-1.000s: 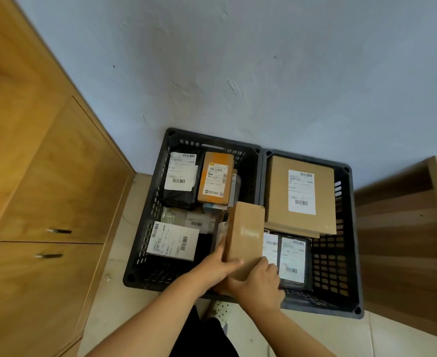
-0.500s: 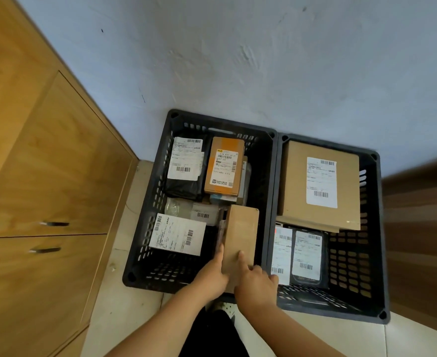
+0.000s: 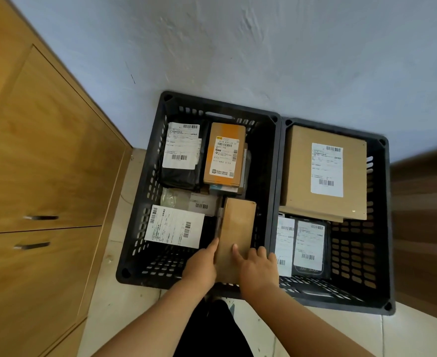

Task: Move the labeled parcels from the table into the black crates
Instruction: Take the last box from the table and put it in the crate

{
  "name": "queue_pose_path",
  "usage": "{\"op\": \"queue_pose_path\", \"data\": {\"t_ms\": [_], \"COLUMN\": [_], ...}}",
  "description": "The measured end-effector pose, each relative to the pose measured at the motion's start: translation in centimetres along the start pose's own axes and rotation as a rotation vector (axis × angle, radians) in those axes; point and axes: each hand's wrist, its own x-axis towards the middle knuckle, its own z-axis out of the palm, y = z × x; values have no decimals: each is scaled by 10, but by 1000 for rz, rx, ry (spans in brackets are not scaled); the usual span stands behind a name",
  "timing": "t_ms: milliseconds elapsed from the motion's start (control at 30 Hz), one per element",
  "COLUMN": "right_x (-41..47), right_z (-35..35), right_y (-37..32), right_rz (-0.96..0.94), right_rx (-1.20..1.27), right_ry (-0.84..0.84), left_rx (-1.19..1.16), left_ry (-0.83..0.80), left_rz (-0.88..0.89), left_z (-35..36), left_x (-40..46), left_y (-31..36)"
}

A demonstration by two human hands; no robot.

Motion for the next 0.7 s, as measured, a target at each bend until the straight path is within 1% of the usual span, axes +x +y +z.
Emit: {"op": "queue_pose_path", "data": {"t_ms": [133, 333, 467, 567, 700], "right_x": [1, 4, -5, -17, -41], "right_z": [2, 4, 0, -10, -24], "right_y": [2, 16, 27, 37, 51], "right_rz": [-34, -98, -110, -89, -41], "right_rx": [-51, -14, 110, 208, 291], "right_ry": [15, 69, 130, 184, 212], "left_rx": [51, 75, 43, 36, 70], "left_ry": [19, -6, -21, -6, 7], "left_rz": [29, 44, 49, 88, 117], "left_z": [3, -8, -25, -38, -53], "left_x": [3, -8, -19, -30, -47], "left_y": [-1, 2, 2, 4, 13]}}
